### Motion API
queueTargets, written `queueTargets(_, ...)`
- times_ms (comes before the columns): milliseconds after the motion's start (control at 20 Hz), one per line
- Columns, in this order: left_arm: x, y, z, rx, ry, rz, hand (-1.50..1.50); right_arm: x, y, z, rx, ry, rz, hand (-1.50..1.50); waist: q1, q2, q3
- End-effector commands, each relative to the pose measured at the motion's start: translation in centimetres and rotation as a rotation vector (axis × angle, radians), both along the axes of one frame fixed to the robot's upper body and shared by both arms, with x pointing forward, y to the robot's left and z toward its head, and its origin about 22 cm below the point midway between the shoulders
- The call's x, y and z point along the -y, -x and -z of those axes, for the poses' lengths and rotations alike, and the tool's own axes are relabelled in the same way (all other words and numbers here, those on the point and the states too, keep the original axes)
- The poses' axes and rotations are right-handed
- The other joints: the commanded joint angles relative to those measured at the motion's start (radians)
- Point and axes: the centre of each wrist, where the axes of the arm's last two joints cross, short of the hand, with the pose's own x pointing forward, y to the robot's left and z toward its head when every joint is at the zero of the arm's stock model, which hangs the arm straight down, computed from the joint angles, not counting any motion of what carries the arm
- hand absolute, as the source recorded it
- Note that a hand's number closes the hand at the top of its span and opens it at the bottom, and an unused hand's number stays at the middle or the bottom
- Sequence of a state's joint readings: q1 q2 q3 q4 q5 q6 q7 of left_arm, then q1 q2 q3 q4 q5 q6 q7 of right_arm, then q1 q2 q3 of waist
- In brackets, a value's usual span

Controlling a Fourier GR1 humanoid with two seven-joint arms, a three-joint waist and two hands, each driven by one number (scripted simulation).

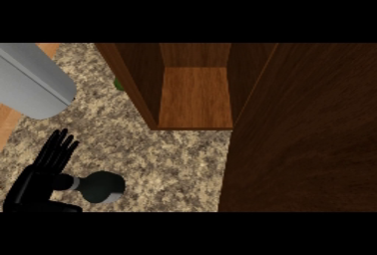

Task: Pick up the wine, place it into the cabinet and close the cabinet

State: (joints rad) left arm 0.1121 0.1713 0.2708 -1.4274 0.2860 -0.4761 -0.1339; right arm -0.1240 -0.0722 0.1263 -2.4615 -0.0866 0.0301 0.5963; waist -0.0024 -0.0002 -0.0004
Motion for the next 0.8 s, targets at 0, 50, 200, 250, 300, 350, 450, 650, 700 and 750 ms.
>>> queueTargets(0,1.4,0.1,4.4,-0.020,0.024,0.016,-1.50,0.9,0.3,-0.5,0.021,-0.020,-0.019,-1.50,-0.002,0.001,0.000)
queueTargets(50,0.2,1.6,3.0,-0.018,0.014,0.020,-1.50,0.5,2.7,-1.1,0.029,-0.029,-0.037,-1.50,0.001,-0.001,0.000)
queueTargets(200,-0.9,1.0,5.1,-0.016,0.024,0.016,-1.50,-0.1,0.4,0.5,0.027,-0.021,-0.024,-1.50,0.001,0.000,0.000)
queueTargets(250,0.4,-0.5,5.8,-0.041,0.024,0.017,-1.50,0.4,0.5,-1.2,0.028,-0.020,-0.025,-1.50,-0.001,0.001,0.000)
queueTargets(300,1.7,2.8,7.8,-0.034,0.026,0.020,-1.50,-0.7,1.7,-0.6,0.031,-0.029,-0.029,-1.50,-0.001,0.000,-0.001)
queueTargets(350,0.1,0.1,6.9,-0.042,0.029,0.017,-1.50,-0.2,1.7,-1.2,0.024,-0.034,-0.034,-1.50,-0.001,0.000,0.000)
queueTargets(450,0.6,0.7,7.2,-0.036,0.030,0.046,-1.50,0.5,-0.6,-0.4,0.033,-0.044,-0.029,-1.50,0.002,0.000,0.000)
queueTargets(650,0.6,0.6,8.9,-0.069,0.080,0.057,-1.50,0.7,2.8,-0.8,0.023,-0.018,-0.035,-1.50,-0.002,0.000,0.000)
queueTargets(700,-0.8,1.2,10.0,-0.067,0.127,0.031,-1.50,-0.5,1.6,-0.1,0.036,-0.040,-0.021,-1.50,-0.003,0.001,0.000)
queueTargets(750,0.6,-0.4,10.0,-0.088,0.138,0.026,-1.50,0.1,2.8,-1.2,0.019,-0.037,-0.030,-1.50,-0.007,0.000,-0.001)
